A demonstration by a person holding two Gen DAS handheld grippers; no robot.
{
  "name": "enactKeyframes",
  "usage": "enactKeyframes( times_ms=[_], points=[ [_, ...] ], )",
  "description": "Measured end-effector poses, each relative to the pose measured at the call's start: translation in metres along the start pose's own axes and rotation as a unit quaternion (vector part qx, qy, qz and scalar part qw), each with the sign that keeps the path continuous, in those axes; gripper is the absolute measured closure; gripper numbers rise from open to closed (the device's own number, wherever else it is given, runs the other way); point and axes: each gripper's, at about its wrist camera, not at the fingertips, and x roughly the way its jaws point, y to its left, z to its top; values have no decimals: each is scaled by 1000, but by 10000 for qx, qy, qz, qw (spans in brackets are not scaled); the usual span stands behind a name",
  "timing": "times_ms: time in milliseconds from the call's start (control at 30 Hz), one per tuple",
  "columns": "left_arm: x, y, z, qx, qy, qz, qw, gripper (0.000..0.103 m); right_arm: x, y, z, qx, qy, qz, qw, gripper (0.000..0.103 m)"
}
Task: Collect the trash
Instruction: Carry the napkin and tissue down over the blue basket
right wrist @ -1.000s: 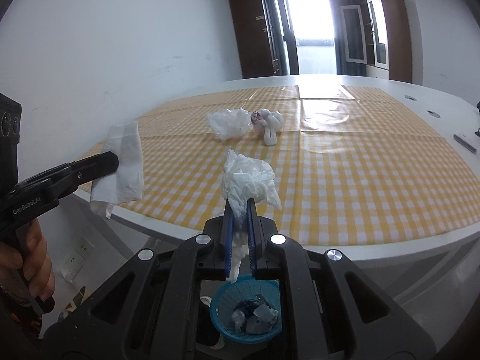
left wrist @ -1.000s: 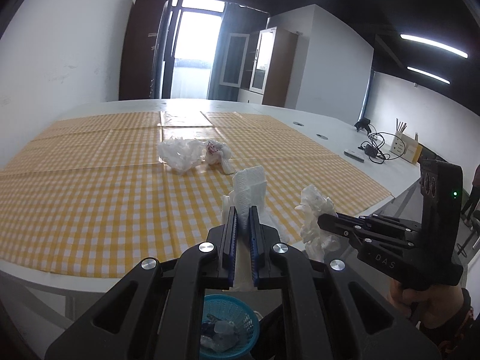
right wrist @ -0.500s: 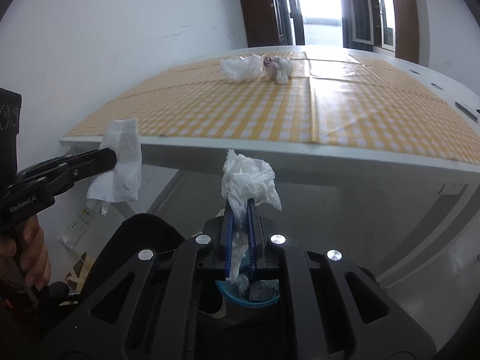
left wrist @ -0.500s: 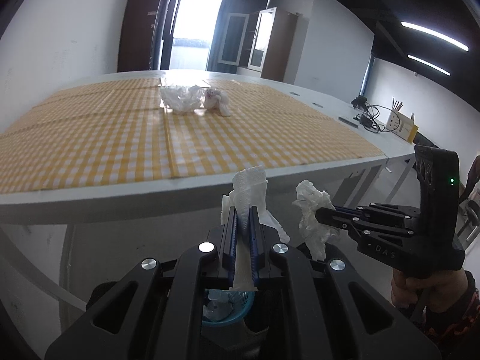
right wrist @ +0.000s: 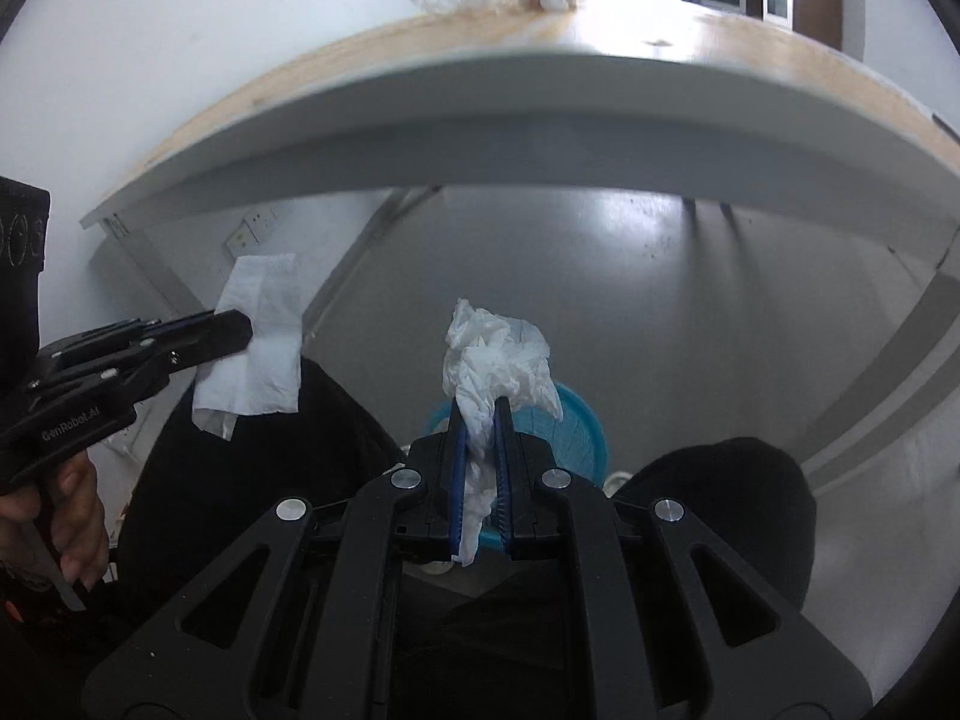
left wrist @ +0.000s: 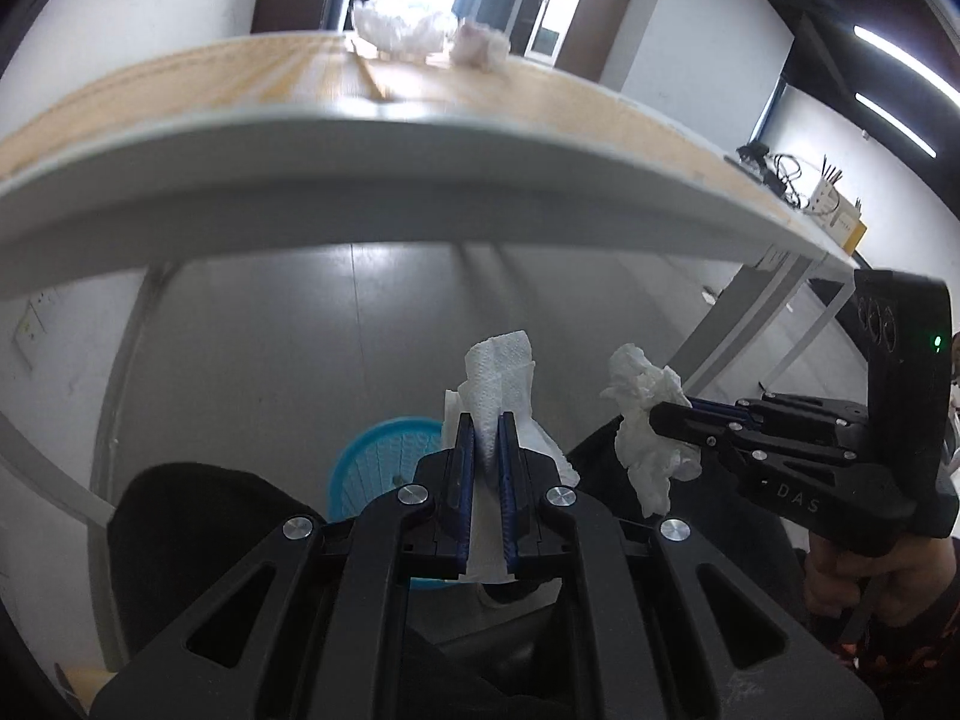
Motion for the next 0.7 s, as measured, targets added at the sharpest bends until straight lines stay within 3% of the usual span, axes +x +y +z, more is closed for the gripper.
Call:
enactKeyframes(
  times_ms=[267,567,700],
  points=[
    [63,17,-12,55,646,49,9979,96,65,-21,-11,163,729,-140,9971,95],
    [127,60,-17,-511,1448,119,9881,96,121,-38,-7,413,1372,-68,9897,95],
    [147,69,-12,-653,1583,130,9851,96,145,-42,-7,507,1614,0,9856,95]
  ],
)
